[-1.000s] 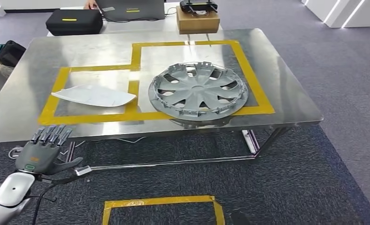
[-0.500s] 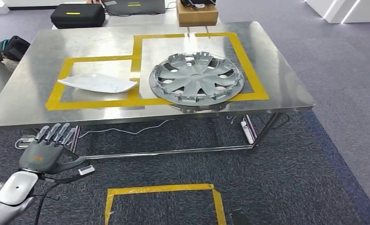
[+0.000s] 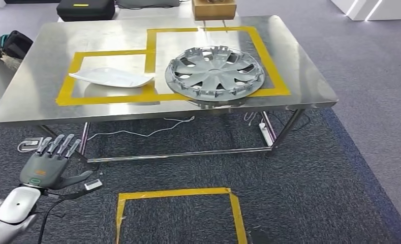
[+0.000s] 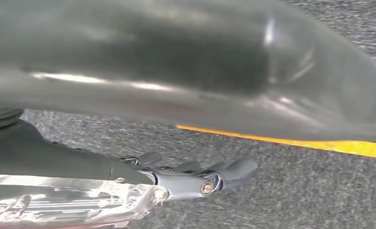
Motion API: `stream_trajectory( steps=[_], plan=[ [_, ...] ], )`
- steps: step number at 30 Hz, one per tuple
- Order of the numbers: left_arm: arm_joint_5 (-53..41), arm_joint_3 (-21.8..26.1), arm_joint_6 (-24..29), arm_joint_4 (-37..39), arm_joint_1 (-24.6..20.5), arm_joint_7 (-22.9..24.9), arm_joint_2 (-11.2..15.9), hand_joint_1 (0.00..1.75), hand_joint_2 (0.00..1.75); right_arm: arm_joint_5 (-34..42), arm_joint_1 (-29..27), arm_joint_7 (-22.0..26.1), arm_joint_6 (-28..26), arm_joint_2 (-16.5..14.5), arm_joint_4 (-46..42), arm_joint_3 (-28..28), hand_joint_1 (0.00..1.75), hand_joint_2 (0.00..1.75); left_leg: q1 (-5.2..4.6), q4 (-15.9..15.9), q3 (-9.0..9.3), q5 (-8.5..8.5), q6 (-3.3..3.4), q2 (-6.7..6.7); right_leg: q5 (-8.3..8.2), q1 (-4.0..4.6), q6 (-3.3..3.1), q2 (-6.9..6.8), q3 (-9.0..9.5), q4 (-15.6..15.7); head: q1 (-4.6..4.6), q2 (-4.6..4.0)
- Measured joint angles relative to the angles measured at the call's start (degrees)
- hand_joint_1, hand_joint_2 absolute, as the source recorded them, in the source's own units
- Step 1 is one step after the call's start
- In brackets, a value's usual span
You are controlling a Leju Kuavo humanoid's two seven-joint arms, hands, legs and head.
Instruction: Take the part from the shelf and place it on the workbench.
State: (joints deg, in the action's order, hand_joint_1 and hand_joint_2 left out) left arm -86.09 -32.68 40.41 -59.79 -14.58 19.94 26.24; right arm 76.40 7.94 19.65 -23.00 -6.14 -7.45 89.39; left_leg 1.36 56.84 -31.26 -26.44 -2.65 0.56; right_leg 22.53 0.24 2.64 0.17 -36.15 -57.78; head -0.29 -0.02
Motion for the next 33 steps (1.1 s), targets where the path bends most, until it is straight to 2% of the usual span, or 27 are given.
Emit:
stream_trajectory(
  steps=[1,2,3,5,6,7,8,10,12,13,14,16,17,18,19,20,21,22,23,24,25,26,28,29,31,32,33],
  plan=[
    [0.0,-0.1,-0.01,0.09,-0.03,0.01,-0.09,0.0,0.0,0.02,-0.09,-0.01,0.01,0.01,0.0,0.0,0.0,0.0,0.03,0.09,-0.49,0.27,0.51,-0.06,0.46,-0.06,0.31,0.0,-0.55,-0.39,0.01,0.01],
    [0.0,-0.16,-0.01,0.16,-0.08,0.01,-0.18,0.0,0.0,0.03,-0.16,-0.01,0.0,0.01,0.0,0.0,0.0,0.0,0.07,0.13,-0.97,0.64,1.14,-0.15,1.8,-0.11,0.59,-0.02,-1.27,-1.62,0.1,0.01],
    [0.0,-0.2,-0.02,0.22,-0.15,0.03,-0.26,0.0,0.0,0.04,-0.16,-0.01,-0.01,0.02,0.0,0.0,0.0,0.0,0.09,0.09,-1.47,1.04,1.76,-0.27,4.03,-0.15,0.82,-0.04,-2.26,-4.11,0.2,0.01],
    [0.0,-0.22,-0.02,0.32,-0.25,0.08,-0.36,0.0,0.0,0.08,-0.09,0.01,-0.01,0.02,0.0,0.0,0.0,0.0,-0.18,0.1,-2.54,1.97,2.57,-0.44,9.24,-0.16,1.12,-0.05,-4.44,-11.83,0.39,0.0],
    [0.0,-0.25,-0.02,0.38,-0.29,0.12,-0.42,0.0,0.0,0.11,-0.07,0.02,-0.01,0.02,0.0,0.0,0.0,0.0,-0.38,0.1,-3.15,2.51,2.78,-0.5,10.69,-0.14,1.08,-0.05,-5.06,-15.27,0.4,0.0],
    [0.0,-0.29,-0.02,0.45,-0.31,0.17,-0.48,0.0,0.0,0.14,-0.07,0.02,0.0,0.02,0.0,0.0,0.0,0.0,-0.59,0.1,-3.82,3.1,2.91,-0.53,10.81,-0.08,0.91,-0.04,-4.92,-17.13,0.39,0.0],
    [0.0,-0.34,-0.02,0.5,-0.33,0.22,-0.52,0.0,0.0,0.15,-0.07,0.02,0.0,0.02,0.0,0.0,0.0,0.0,-0.82,0.1,-4.54,3.71,2.98,-0.52,9.71,0.03,0.59,-0.03,-3.78,-16.92,0.39,0.0],
    [0.0,-0.4,-0.02,0.56,-0.4,0.32,-0.56,0.0,0.0,0.17,0.03,0.02,0.0,0.02,0.0,0.0,0.0,0.0,-1.16,0.12,-5.91,4.99,3.0,-0.47,6.9,0.47,-0.45,0.05,1.32,-11.06,0.36,0.0],
    [0.0,-0.43,-0.01,0.57,-0.52,0.44,-0.53,0.0,0.0,0.18,0.23,0.06,-0.02,0.03,0.0,0.0,0.0,0.0,-1.35,0.03,-6.69,6.19,2.73,-0.43,7.07,0.95,-1.36,0.19,7.26,-2.74,0.29,0.0],
    [0.0,-0.46,0.0,0.58,-0.62,0.49,-0.54,0.0,0.0,0.19,0.31,0.1,-0.04,0.04,0.0,0.0,0.0,0.0,-1.3,-0.1,-6.81,6.78,2.49,-0.43,7.61,1.16,-1.59,0.27,8.76,-0.12,0.38,0.0],
    [0.0,-0.52,0.0,0.59,-0.72,0.54,-0.56,0.0,0.0,0.21,0.33,0.13,-0.04,0.04,0.0,0.0,0.0,0.0,-1.24,-0.35,-6.86,7.41,2.18,-0.45,7.73,1.3,-1.76,0.33,9.12,1.01,0.55,0.01],
    [0.0,-0.66,-0.01,0.64,-0.83,0.58,-0.59,0.0,0.0,0.32,0.17,0.14,-0.04,0.03,0.0,-0.01,0.0,0.0,-1.12,-0.67,-7.17,7.99,1.5,-0.42,6.41,1.24,-2.37,0.27,8.04,1.2,0.88,0.02],
    [0.0,-0.7,-0.02,0.68,-0.82,0.6,-0.57,0.0,0.0,0.38,0.09,0.12,-0.04,0.02,0.0,-0.01,0.0,0.0,-1.09,-0.08,-7.59,6.77,1.17,-0.4,5.58,1.09,-2.84,0.2,7.5,1.3,0.82,0.02],
    [0.0,-0.73,-0.03,0.72,-0.83,0.61,-0.52,0.0,0.0,0.42,0.03,0.12,-0.03,0.02,0.0,-0.02,0.0,0.0,-1.06,1.61,-8.19,4.33,0.87,-0.4,4.62,0.91,-3.2,0.12,6.8,1.49,0.66,0.02],
    [0.0,-0.75,-0.03,0.76,-0.86,0.61,-0.51,0.0,0.0,0.45,0.03,0.13,-0.02,0.02,0.0,-0.02,0.0,0.0,-0.94,4.53,-8.93,0.98,0.62,-0.41,3.7,0.82,-3.43,0.07,5.97,1.53,0.53,0.02],
    [0.0,-0.77,-0.03,0.8,-0.91,0.62,-0.55,0.0,0.0,0.46,0.01,0.14,-0.01,0.02,0.0,-0.02,0.0,0.0,-0.87,8.3,-9.65,-2.12,0.4,-0.43,2.83,0.81,-3.55,0.06,4.91,1.5,0.41,0.02],
    [0.0,-0.82,-0.02,0.84,-0.94,0.62,-0.62,0.0,0.0,0.49,-0.01,0.16,0.0,0.02,0.0,-0.02,0.0,0.0,-0.82,12.07,-10.15,-4.13,0.2,-0.44,1.97,0.8,-3.54,0.02,3.84,1.45,0.37,0.02],
    [0.0,-0.9,-0.02,0.89,-0.95,0.62,-0.69,0.0,0.0,0.51,-0.02,0.17,0.0,0.02,0.0,-0.02,0.0,0.0,-0.78,14.87,-10.19,-4.66,0.05,-0.44,1.16,0.8,-3.5,-0.03,2.77,1.38,0.38,0.02],
    [0.0,-0.98,-0.02,0.95,-0.95,0.62,-0.74,0.0,0.0,0.53,-0.03,0.17,-0.01,0.02,0.0,-0.02,0.0,0.0,-0.76,16.08,-9.52,-3.83,-0.06,-0.44,0.36,0.79,-3.43,-0.09,1.67,1.27,0.38,0.02],
    [0.0,-1.04,-0.02,1.0,-0.96,0.62,-0.76,0.0,0.0,0.54,-0.03,0.17,-0.01,0.02,0.0,-0.02,0.0,0.0,-0.74,15.42,-7.99,-2.26,-0.12,-0.44,-0.4,0.76,-3.32,-0.13,0.6,1.14,0.38,0.02],
    [0.0,-1.06,-0.02,1.03,-1.0,0.62,-0.78,0.0,0.0,0.54,-0.01,0.17,-0.01,0.02,0.0,-0.02,0.0,0.0,-0.69,12.95,-5.49,-0.91,-0.17,-0.45,-1.12,0.74,-3.13,-0.15,-0.38,0.93,0.38,0.02],
    [0.0,-1.07,-0.02,1.04,-1.12,0.62,-0.81,0.0,0.0,0.54,0.01,0.18,0.0,0.02,0.0,-0.02,0.0,0.0,-0.64,8.85,-1.95,-0.64,-0.17,-0.45,-1.74,0.8,-2.88,-0.13,-1.28,0.72,0.36,0.02],
    [0.0,-1.07,-0.01,1.05,-1.51,0.62,-0.92,0.0,0.0,0.55,0.06,0.23,0.01,0.03,0.0,-0.02,0.0,0.0,-0.69,1.18,3.51,-2.26,0.54,-0.41,-2.93,0.97,-2.34,-0.13,-2.43,0.41,0.46,0.02],
    [0.0,-1.09,-0.01,1.07,-1.62,0.62,-0.99,0.0,0.0,0.57,0.05,0.25,0.01,0.04,0.0,-0.02,0.0,0.0,-0.83,-0.92,4.72,-3.03,1.08,-0.39,-3.53,0.98,-2.04,-0.16,-2.73,0.49,0.47,0.02],
    [0.0,-1.19,-0.02,1.17,-1.55,0.62,-1.08,0.0,0.0,0.6,-0.17,0.26,0.01,0.04,0.0,-0.02,0.0,0.0,-1.02,-1.38,4.21,-2.54,2.24,-0.49,-4.52,0.73,-1.41,-0.18,-3.06,0.79,0.45,0.02],
    [0.0,-1.23,-0.02,1.22,-1.5,0.62,-1.12,0.0,0.0,0.61,-0.33,0.26,0.01,0.04,0.0,-0.02,0.0,0.0,-1.03,-1.38,3.89,-2.02,2.7,-0.58,-4.01,0.6,-1.03,-0.16,-3.48,0.32,0.5,0.02],
    [0.0,-1.27,-0.02,1.25,-1.49,0.62,-1.16,0.0,0.0,0.61,-0.45,0.26,0.01,0.04,0.0,-0.02,0.0,0.0,-0.97,-1.41,3.45,-1.43,3.11,-0.67,-2.59,0.47,-0.67,-0.14,-4.26,-1.27,0.63,0.02]
  ],
)
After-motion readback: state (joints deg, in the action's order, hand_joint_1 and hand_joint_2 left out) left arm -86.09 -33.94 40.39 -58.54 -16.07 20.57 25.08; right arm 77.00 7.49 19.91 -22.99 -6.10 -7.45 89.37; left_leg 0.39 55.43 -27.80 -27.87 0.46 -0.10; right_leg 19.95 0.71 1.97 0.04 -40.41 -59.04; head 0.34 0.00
